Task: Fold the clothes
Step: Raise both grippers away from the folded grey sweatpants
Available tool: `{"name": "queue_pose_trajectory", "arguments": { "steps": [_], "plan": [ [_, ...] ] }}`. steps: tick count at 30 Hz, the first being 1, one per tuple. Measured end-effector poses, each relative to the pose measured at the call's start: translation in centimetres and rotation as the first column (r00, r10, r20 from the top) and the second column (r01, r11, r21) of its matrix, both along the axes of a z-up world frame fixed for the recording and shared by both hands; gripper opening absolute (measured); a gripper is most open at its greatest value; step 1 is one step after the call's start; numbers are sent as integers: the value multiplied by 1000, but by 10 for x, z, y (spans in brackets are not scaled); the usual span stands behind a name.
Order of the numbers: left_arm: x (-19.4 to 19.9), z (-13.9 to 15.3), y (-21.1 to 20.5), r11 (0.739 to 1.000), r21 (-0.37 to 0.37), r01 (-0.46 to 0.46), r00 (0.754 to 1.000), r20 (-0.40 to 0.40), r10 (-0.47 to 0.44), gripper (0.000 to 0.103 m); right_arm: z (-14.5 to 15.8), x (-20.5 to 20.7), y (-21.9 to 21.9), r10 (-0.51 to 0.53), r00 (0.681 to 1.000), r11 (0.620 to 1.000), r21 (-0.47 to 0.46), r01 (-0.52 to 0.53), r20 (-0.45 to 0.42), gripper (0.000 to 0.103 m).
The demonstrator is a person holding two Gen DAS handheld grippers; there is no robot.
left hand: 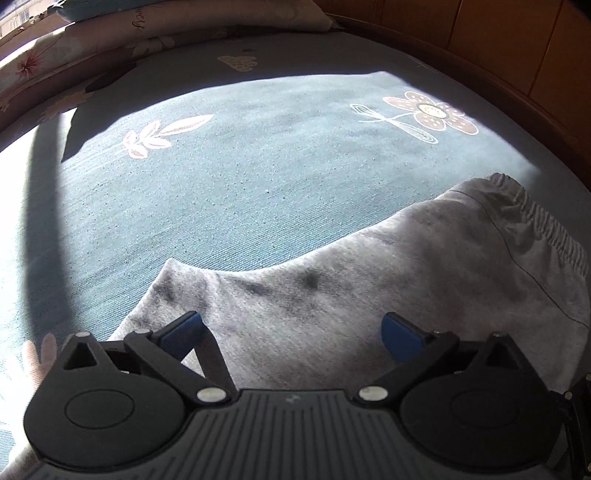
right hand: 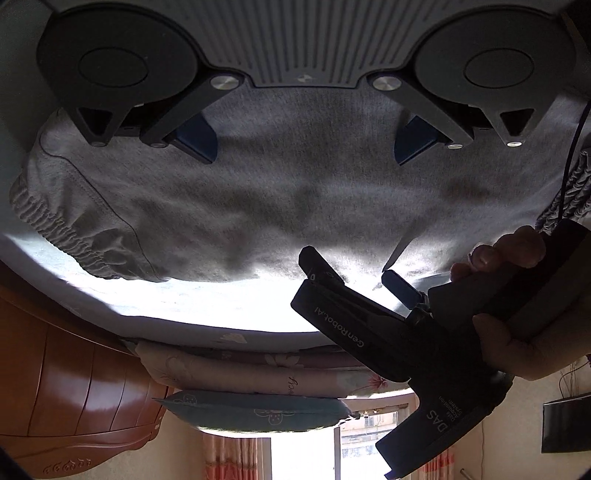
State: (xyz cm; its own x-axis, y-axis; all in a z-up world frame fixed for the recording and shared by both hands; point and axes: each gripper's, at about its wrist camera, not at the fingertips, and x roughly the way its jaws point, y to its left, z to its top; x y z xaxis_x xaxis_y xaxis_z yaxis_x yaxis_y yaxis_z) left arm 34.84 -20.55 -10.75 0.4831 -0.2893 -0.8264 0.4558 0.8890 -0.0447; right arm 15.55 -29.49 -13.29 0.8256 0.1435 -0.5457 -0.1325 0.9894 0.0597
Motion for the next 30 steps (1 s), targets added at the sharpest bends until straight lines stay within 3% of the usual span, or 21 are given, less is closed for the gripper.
{"name": "queue_pose_trajectory", "arguments": {
  "steps": [9,13,16,19,22,30],
  "plan": [
    [11,4,6,999,-12,-41,999,12,41,102,0,4,-7,-18,1000,998,53,18,1,103],
    [-7,22,6,994,-105,9,1000,19,-7,102,-1,3,-3,-20,1000,999,34,20,3,103],
    [-12,19,-5,995,-78,59,998,25,-57,102,-1,3,-2,-23,1000,999,25,23,3,103],
    [-5,4,-12,998,-39,48,999,-7,-48,102,-1,4,-2,-27,1000,999,30,27,1,103],
    [-1,-2,-19,999,26,24,1000,19,-25,102,-1,5,-5,-32,1000,998,45,32,-2,103],
    [-13,51,0,999,-8,-45,999,25,45,102,1,10,-12,-62,998,991,118,63,-12,103]
  ]
}}
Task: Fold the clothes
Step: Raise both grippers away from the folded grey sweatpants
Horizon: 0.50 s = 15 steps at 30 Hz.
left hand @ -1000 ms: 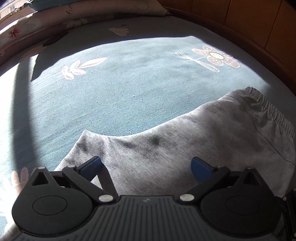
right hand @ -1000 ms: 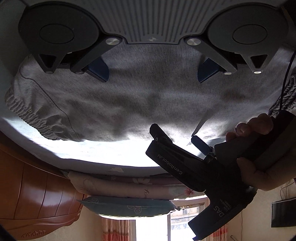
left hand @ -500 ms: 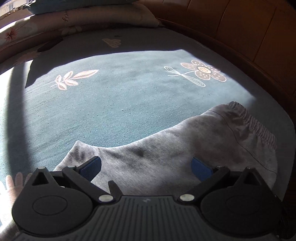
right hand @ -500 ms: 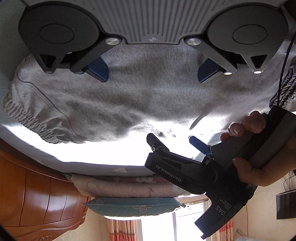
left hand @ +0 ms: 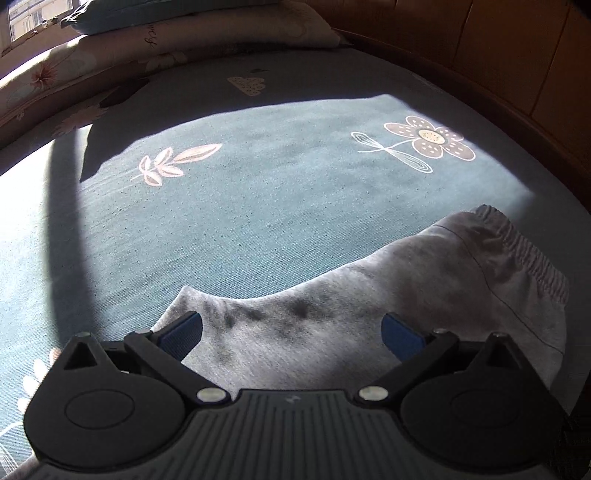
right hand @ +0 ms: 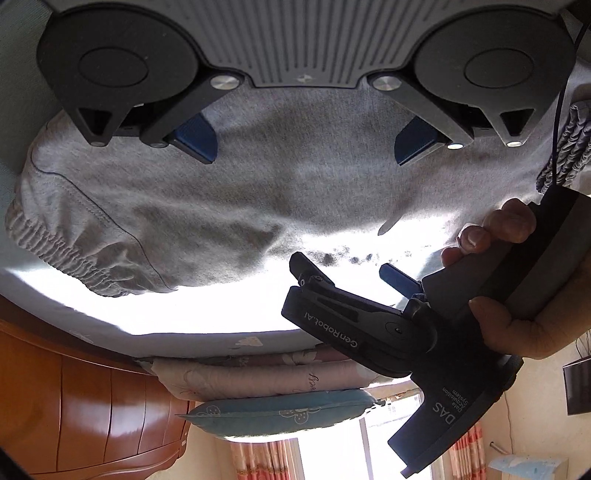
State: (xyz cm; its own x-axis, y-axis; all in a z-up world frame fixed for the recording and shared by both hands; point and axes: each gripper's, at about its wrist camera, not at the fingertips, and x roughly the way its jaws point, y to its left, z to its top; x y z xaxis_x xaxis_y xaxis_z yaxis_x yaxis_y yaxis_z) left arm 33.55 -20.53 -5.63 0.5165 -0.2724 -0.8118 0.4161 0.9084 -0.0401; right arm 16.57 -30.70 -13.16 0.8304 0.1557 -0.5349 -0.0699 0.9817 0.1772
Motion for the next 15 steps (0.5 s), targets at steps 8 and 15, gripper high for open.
{"name": "queue_pose_trajectory", "arguments": {
  "steps": [8,15],
  "plan": [
    [-47,14,52,986,-52,-159,987,-23,158,102,2,-2,-7,-26,1000,997,71,27,-3,103],
    [-107,-1,93,938,-31,-346,937,38,347,102,7,-3,-14,-60,998,985,164,62,-15,103]
  ]
}}
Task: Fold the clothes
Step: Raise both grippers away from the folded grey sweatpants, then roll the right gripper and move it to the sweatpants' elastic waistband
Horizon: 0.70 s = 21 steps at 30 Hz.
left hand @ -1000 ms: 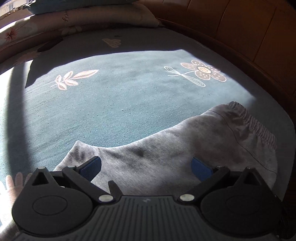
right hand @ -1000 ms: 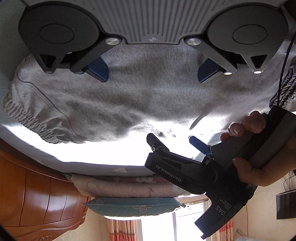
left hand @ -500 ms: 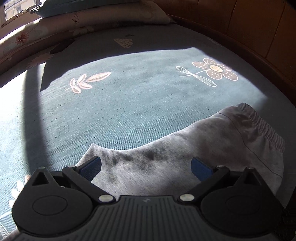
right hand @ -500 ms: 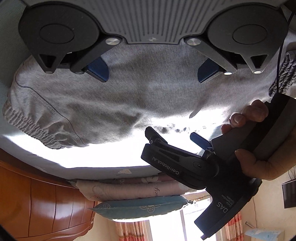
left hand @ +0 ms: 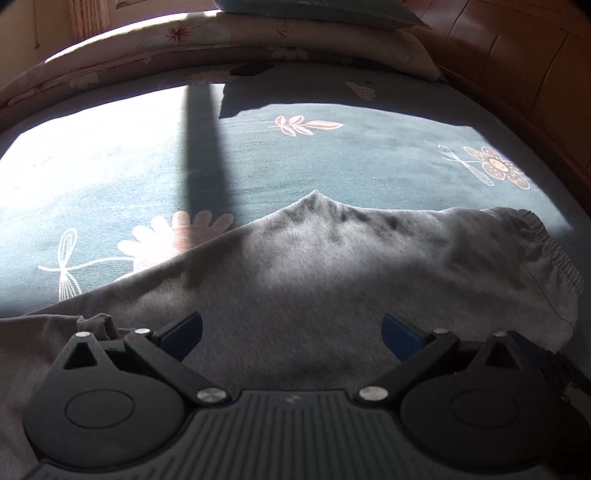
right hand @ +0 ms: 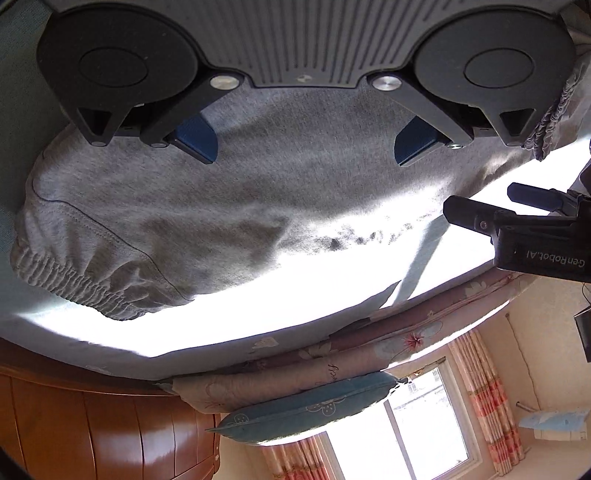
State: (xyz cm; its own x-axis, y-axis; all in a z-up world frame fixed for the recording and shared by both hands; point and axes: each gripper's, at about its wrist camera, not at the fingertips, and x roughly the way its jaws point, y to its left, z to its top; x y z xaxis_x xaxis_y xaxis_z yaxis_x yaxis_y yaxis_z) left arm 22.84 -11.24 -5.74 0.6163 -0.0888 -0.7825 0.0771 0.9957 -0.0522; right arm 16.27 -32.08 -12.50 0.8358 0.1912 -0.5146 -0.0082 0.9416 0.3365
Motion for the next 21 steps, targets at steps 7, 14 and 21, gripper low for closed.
{"name": "queue_pose_trajectory", "arguments": {
  "steps": [7,14,21],
  "plan": [
    [-39,-26,19,993,-102,-61,998,12,63,102,-1,-7,5,19,1000,999,-46,-19,11,103],
    [-55,-56,17,997,-73,-27,1000,1,27,102,-1,-16,6,29,999,996,-88,-26,32,103],
    [-74,-49,5,998,-27,54,995,85,-51,102,20,-36,-24,-13,991,1000,14,12,133,103]
  ]
}}
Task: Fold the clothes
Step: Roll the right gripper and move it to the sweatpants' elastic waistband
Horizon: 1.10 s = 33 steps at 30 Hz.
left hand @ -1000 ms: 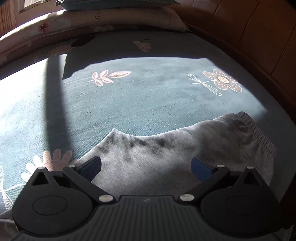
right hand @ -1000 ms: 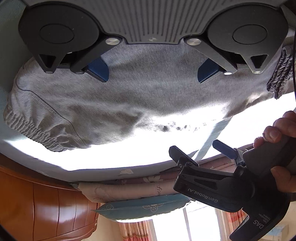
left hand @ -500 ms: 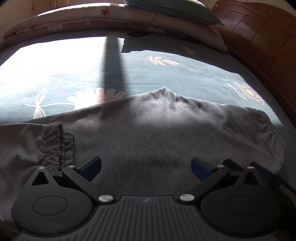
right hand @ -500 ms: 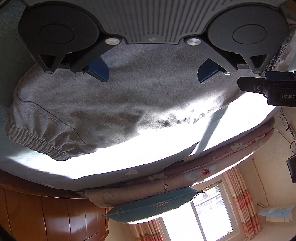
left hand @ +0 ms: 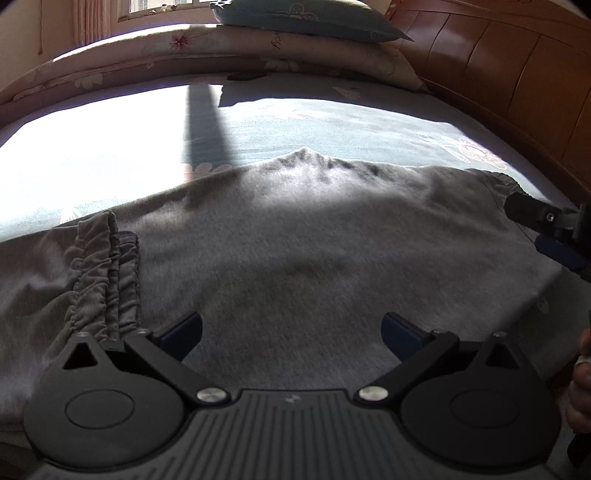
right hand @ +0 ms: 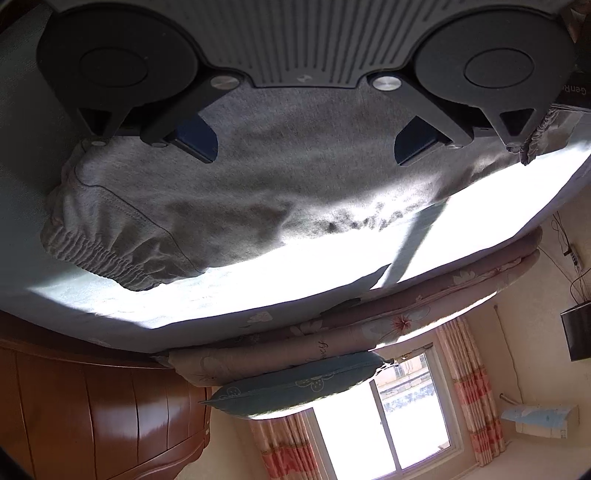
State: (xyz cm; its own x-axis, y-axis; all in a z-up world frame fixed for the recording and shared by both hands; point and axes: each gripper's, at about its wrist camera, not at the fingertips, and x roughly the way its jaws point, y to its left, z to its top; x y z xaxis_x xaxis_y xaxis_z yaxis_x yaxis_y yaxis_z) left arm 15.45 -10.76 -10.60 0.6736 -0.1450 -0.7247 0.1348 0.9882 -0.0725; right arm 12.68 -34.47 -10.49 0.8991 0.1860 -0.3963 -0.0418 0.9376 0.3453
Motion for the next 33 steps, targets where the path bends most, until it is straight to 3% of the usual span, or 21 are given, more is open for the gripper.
{"name": "queue_pose_trajectory", "arguments": {
  "steps": [3,8,13,17,22,25,27,31,33],
  "plan": [
    [3,-11,-4,1000,5,25,999,-36,-25,102,6,11,-22,-22,1000,998,50,22,15,103],
    [-4,-15,-3,999,22,37,999,0,-37,102,-12,32,-47,-99,983,994,23,104,-157,103],
    [-13,-15,0,999,37,33,999,24,-34,102,-12,22,-53,-114,982,992,39,120,-148,103],
    [-15,-18,3,998,40,44,998,36,-46,102,16,44,-55,0,996,995,102,10,-94,103],
    [-15,-19,6,998,24,53,998,45,-54,102,31,126,-43,201,971,969,172,-177,-133,103],
    [-16,-20,8,997,24,68,996,49,-70,102,15,170,-39,166,956,981,136,-136,-243,103],
    [-17,-21,8,996,26,80,995,54,-81,102,1,190,-46,81,950,995,72,-62,-303,103],
    [-18,-21,9,996,29,89,994,62,-90,102,5,190,-67,55,962,988,152,-14,-269,103],
    [-18,-21,8,995,35,90,994,63,-92,102,15,181,-67,77,970,985,166,-38,-232,103]
  ]
}}
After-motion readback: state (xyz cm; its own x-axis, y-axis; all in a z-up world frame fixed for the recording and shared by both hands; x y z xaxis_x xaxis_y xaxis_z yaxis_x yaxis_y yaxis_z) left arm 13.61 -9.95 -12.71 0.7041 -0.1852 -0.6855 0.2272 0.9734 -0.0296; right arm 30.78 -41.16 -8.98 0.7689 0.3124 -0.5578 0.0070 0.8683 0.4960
